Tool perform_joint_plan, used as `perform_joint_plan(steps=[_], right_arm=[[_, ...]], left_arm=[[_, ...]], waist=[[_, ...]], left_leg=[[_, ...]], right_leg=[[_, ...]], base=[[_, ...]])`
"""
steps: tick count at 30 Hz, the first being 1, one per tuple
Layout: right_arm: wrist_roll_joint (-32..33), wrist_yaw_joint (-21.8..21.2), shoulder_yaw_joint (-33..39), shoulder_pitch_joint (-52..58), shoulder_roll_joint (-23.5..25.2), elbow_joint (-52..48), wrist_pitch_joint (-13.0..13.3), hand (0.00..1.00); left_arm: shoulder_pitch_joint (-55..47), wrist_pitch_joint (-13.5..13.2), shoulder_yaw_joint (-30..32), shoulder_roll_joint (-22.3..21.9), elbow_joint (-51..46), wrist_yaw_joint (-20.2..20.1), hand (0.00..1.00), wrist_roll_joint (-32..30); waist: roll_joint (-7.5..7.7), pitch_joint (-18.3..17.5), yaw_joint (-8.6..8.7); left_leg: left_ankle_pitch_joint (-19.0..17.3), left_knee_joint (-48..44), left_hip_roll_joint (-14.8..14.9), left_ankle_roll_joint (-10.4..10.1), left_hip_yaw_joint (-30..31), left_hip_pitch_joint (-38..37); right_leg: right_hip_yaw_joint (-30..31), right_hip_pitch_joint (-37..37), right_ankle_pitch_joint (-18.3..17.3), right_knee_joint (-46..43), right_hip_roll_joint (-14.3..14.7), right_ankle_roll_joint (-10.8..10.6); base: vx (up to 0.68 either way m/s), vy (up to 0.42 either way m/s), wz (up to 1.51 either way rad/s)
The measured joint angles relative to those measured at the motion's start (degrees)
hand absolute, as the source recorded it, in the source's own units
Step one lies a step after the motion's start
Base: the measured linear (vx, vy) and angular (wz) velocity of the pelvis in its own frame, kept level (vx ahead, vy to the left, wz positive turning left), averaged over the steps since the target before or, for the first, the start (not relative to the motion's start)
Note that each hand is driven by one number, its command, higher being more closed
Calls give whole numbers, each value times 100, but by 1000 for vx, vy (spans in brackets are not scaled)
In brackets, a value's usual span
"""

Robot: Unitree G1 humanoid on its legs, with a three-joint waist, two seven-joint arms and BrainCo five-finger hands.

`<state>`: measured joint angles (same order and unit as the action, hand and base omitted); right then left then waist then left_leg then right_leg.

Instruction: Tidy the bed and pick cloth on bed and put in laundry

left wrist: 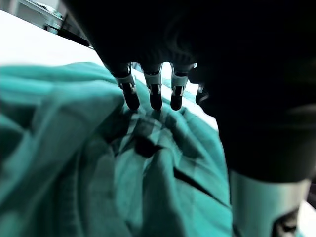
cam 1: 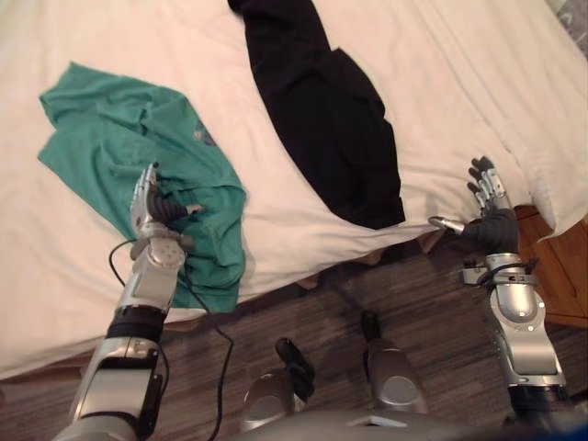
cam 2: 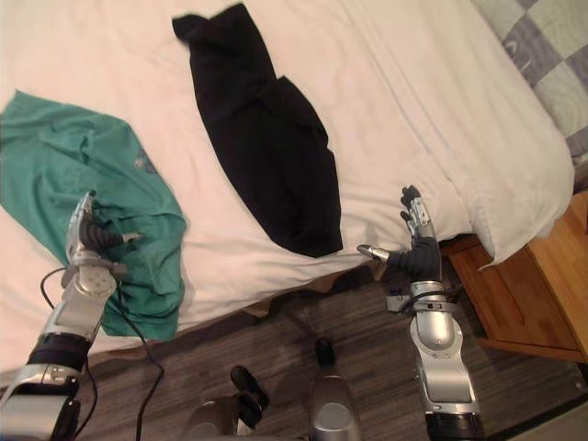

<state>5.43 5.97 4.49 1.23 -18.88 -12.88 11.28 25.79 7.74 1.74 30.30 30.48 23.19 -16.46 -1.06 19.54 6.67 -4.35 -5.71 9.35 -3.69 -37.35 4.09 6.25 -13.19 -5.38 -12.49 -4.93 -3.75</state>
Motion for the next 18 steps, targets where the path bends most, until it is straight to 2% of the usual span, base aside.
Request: perform_joint_plan(steps=[1,2,6,8,11,14,16,18], right_arm=[[16,0,-42,-59,-10,-94,48,0],[84,-6,-70,-145,-13,-231,119,0],[220,-101,-58,-416,-39,-602,229,0],[221,-272,-69,-601,-86,-636,255,0],[222,-449,-85,-769,-421,-648,269,0],[156,-467,-252,-852,-512,-687,265,0],[-73,-421,-402,-918,-532,-825,170,0],[-387,-317,-581,-1105,-679,-942,11,0]], left_arm=[[110,92,0,3,77,0,0,-3],[242,170,-3,-1,160,-2,100,-15],[380,261,76,1,268,-87,100,-217],[320,289,69,44,277,-310,100,-488],[140,248,67,59,278,-347,100,-508],[-58,37,56,45,269,-334,100,-494],[-132,-135,50,31,251,-299,100,-476],[-309,-474,40,32,168,-263,100,-410]], waist=[[28,72,9],[66,193,14],[48,355,2],[-15,440,-13],[-87,475,-49],[-117,462,-59],[-132,467,-82],[-140,465,-84]], left_leg=[[-2,-83,43,2,0,76],[-4,-179,91,4,-17,145],[-47,-442,212,61,-158,477],[-49,-603,268,60,-264,491],[-67,-749,303,86,-308,493],[-67,-751,299,85,-282,501],[-67,-765,299,86,-264,516],[-79,-852,314,104,-155,602]], right_leg=[[14,-68,0,-76,19,0],[40,-148,0,-175,44,0],[66,-471,-2,-318,79,-3],[75,-516,-2,-431,80,-3],[78,-532,-2,-525,70,-3],[62,-539,-2,-561,67,-4],[47,-536,-4,-568,60,-7],[-99,-536,-8,-573,24,-13]], base=[[-12,-58,12],[-28,-42,6],[-11,-25,0],[5,-13,-10],[14,-2,-11],[-1,4,-3],[3,7,8],[5,-5,22]])
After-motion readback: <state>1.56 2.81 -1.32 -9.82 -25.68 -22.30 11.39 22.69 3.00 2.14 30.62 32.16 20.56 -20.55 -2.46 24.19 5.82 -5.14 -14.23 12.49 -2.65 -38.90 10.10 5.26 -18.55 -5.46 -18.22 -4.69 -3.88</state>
